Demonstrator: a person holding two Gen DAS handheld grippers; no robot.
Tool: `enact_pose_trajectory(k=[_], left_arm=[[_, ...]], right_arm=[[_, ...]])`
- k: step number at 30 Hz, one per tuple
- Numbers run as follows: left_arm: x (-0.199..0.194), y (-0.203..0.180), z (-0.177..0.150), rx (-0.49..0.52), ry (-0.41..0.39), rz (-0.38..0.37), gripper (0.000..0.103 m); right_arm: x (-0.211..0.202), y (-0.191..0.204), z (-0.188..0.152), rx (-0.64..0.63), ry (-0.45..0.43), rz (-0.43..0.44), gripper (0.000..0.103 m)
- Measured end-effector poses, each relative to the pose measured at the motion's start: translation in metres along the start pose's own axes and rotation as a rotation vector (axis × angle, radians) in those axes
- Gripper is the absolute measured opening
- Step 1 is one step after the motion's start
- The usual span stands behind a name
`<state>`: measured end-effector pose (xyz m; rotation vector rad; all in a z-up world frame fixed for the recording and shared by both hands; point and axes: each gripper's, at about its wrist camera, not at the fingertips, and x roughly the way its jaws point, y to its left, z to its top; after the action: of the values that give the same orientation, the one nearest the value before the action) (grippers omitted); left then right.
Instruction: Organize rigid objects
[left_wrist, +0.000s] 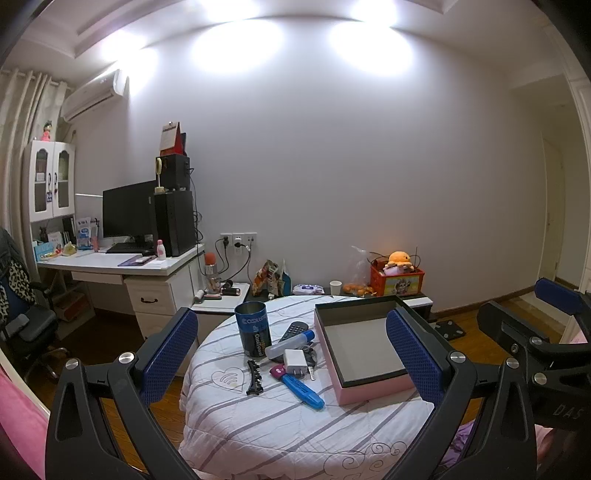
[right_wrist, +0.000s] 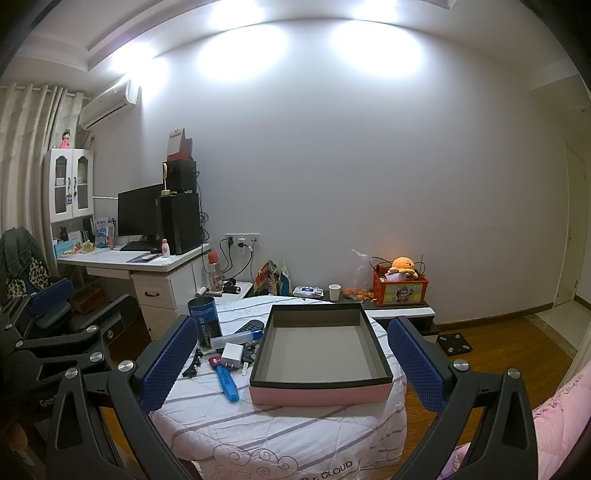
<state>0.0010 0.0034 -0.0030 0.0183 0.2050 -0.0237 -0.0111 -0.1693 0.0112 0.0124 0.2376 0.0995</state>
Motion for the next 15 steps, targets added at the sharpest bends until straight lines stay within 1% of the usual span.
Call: enact_pose_trajectory(k=[15], left_arm=[[-0.0006, 0.0002, 0.0002, 0.000, 0.003, 0.001, 0.103]], right_arm=[[-0.0002, 0.0003, -0.0002, -0.001, 0.002, 0.000, 0.103]])
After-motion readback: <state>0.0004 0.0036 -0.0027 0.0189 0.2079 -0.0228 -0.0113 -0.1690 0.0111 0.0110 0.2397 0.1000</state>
